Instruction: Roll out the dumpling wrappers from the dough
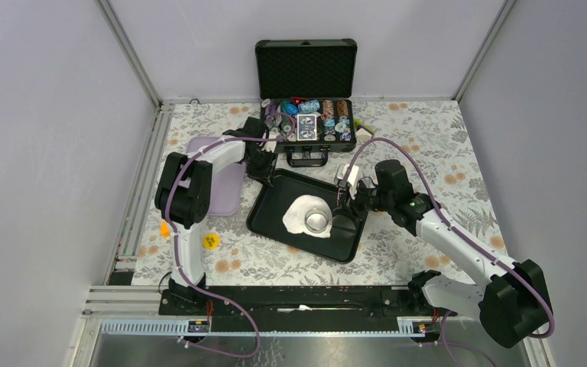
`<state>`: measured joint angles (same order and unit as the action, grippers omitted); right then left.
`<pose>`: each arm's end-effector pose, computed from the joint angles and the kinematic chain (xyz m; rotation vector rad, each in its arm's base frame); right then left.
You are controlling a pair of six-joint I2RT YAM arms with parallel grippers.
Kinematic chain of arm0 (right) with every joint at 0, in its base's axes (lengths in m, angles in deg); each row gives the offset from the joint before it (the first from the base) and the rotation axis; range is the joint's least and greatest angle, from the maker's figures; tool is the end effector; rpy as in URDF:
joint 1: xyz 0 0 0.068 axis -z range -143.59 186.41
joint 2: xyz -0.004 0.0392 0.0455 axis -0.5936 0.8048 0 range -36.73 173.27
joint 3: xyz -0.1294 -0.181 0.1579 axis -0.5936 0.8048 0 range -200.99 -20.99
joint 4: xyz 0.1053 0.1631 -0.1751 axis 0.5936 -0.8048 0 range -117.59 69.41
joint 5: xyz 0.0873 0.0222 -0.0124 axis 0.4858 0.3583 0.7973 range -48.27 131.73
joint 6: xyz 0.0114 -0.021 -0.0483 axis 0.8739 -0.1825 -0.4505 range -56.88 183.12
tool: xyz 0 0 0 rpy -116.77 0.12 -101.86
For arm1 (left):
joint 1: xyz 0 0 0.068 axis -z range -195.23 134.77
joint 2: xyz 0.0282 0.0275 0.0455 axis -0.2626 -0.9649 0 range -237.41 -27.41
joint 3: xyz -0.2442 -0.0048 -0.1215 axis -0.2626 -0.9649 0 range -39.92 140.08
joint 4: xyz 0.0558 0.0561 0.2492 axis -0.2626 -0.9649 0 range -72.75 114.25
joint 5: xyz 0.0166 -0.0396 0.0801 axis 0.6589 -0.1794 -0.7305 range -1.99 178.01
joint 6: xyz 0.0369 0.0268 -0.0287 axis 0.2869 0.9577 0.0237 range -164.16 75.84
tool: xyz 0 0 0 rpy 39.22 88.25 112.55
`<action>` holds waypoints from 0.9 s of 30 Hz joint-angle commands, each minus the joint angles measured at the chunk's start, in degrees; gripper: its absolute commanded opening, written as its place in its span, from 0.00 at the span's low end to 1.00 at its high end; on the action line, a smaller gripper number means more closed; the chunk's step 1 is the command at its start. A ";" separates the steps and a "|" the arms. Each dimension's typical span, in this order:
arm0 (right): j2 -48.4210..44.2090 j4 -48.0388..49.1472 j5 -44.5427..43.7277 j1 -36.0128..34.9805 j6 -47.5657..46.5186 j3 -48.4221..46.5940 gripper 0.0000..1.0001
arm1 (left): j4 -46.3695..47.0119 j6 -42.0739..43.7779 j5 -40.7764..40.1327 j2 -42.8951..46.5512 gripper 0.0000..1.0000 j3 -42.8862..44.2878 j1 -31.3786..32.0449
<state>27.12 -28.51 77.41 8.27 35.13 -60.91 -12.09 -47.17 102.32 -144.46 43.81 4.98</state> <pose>0.2014 0.1311 0.2516 -1.2855 1.6331 0.6598 0.3869 -0.1517 0.1624 0.4826 2.7697 -0.4472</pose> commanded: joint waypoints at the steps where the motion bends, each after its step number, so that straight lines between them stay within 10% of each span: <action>1: -1.71 3.25 2.51 0.54 0.74 -0.39 0.00 | 0.57 0.54 1.49 -0.98 0.34 -0.31 0.01; 15: 0.52 5.92 2.81 0.62 -0.02 2.70 0.00 | 0.57 0.63 1.69 -1.00 0.31 -0.31 0.01; 22: 0.89 -1.11 0.60 0.59 -5.63 0.09 0.00 | -0.39 0.97 1.29 -1.47 0.01 0.28 0.01; 27: 1.10 -3.54 -3.42 0.59 -9.83 0.25 0.00 | -1.10 1.46 0.69 -1.69 0.00 0.60 0.17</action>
<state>27.28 -28.29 79.01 8.66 31.18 -59.84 -11.95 -48.31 103.21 -144.79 43.87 4.63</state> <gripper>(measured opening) 0.372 0.075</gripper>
